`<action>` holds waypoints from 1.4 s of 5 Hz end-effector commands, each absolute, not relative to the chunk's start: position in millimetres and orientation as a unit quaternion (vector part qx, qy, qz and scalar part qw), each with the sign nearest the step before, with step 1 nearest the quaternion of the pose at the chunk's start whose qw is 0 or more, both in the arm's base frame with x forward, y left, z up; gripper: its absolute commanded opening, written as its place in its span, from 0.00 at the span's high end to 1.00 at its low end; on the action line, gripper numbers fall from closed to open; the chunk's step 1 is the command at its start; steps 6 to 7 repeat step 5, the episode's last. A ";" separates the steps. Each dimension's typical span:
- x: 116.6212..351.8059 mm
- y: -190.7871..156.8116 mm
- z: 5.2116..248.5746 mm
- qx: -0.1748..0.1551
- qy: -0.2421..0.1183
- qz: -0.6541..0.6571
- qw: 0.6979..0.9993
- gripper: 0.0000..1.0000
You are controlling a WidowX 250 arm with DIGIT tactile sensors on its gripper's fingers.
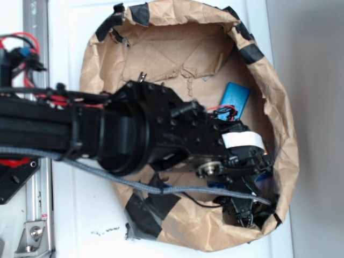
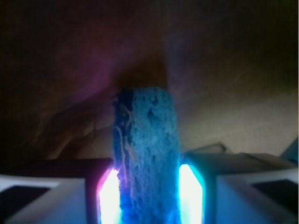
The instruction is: Grab the blue sponge.
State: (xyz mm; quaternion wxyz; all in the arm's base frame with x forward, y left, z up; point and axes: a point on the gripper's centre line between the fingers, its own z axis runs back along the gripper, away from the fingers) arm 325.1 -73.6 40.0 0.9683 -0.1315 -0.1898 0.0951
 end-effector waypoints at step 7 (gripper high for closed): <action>272.3 -18.6 245.8 0.078 -0.080 -0.115 0.987 1.00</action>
